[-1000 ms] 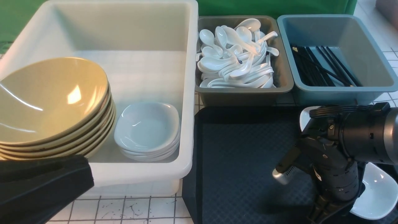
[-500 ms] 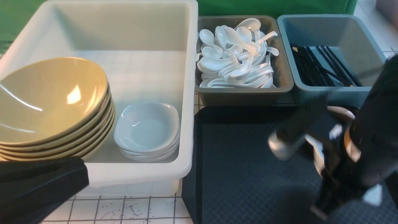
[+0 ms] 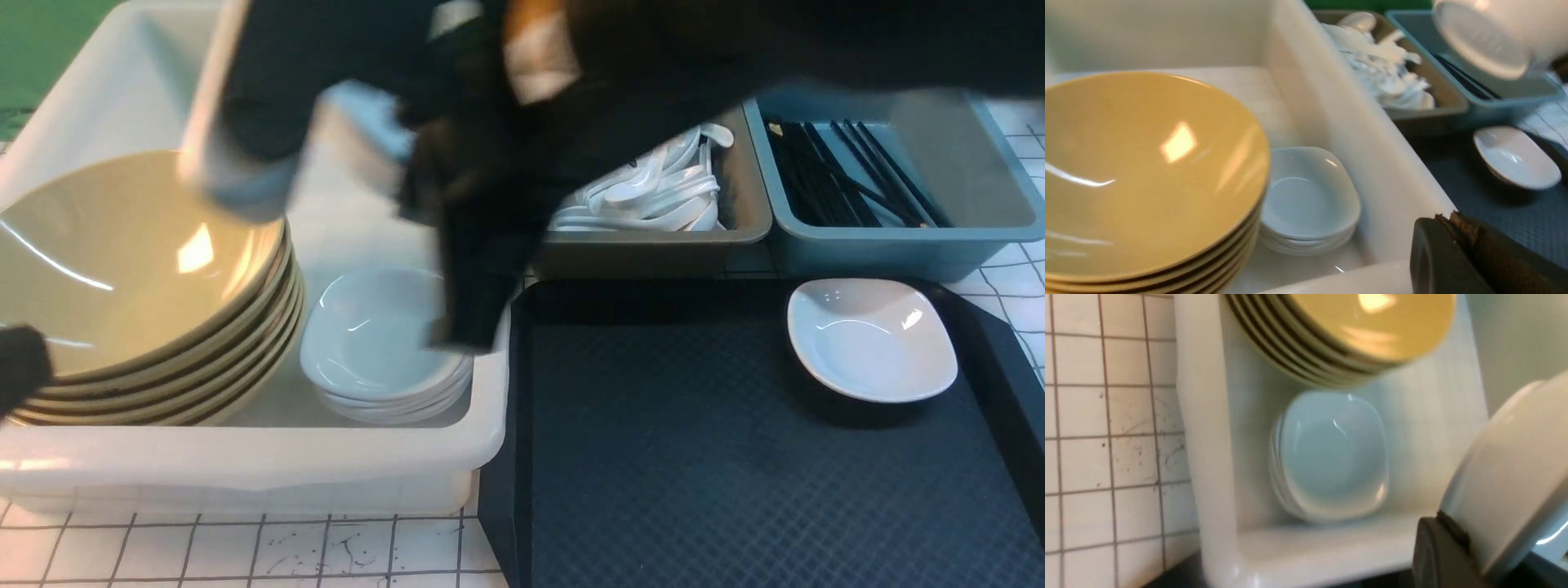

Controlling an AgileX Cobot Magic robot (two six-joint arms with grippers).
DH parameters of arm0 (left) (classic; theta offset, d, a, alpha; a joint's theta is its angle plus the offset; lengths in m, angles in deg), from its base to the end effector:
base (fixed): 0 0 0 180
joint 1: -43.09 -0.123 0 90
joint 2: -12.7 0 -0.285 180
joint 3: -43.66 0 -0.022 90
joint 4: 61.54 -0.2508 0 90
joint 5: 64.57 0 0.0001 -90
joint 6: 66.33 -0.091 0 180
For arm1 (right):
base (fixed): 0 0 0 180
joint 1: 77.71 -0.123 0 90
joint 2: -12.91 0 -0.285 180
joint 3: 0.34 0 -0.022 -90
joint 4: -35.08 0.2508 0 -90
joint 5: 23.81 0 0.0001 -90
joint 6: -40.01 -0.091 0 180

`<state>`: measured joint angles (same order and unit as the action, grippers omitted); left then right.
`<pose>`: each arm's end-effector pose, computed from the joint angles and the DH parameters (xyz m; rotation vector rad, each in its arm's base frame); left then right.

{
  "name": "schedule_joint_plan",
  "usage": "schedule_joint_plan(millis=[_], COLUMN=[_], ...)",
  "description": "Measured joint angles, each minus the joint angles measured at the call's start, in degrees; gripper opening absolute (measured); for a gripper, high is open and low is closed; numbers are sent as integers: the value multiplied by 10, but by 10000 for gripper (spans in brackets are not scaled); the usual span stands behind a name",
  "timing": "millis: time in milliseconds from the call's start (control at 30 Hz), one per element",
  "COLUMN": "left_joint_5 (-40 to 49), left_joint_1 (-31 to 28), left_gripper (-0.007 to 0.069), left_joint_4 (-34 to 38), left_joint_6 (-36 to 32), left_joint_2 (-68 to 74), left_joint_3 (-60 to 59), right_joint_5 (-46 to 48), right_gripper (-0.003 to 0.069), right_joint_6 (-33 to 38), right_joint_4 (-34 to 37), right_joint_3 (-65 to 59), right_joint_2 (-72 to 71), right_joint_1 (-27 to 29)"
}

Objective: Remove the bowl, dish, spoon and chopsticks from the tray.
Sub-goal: Use the right arm to put the plate into the large storage box on the left

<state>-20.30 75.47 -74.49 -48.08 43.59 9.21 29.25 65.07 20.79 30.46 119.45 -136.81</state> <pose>0.0576 -0.0197 0.3648 0.2830 1.8894 -0.3402 0.2152 0.3246 0.4244 -1.5306 1.6048 0.0220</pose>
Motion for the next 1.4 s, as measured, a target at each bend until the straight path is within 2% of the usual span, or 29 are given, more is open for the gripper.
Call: schedule_joint_plan(millis=[100,267,733,1000,1400], left_joint_5=[17,39,43,43,43], left_joint_1=[0,0,0,0,0], left_gripper=[-1,-1,-1,-1,-1], left_joint_4=[-21,-30,-33,-33,-24], left_joint_6=[41,48,47,47,47], left_joint_2=[-1,-12,-78,-78,-78], left_joint_3=[13,13,14,14,14], right_joint_5=[-4,15,43,23,4], right_gripper=[50,50,50,50,53], right_joint_6=[34,44,-82,-87,-100], right_joint_4=[10,4,-40,-37,-31], right_joint_3=[43,84,102,106,116], right_joint_2=[75,165,210,247,275], right_joint_1=[-4,-4,1,32,37])
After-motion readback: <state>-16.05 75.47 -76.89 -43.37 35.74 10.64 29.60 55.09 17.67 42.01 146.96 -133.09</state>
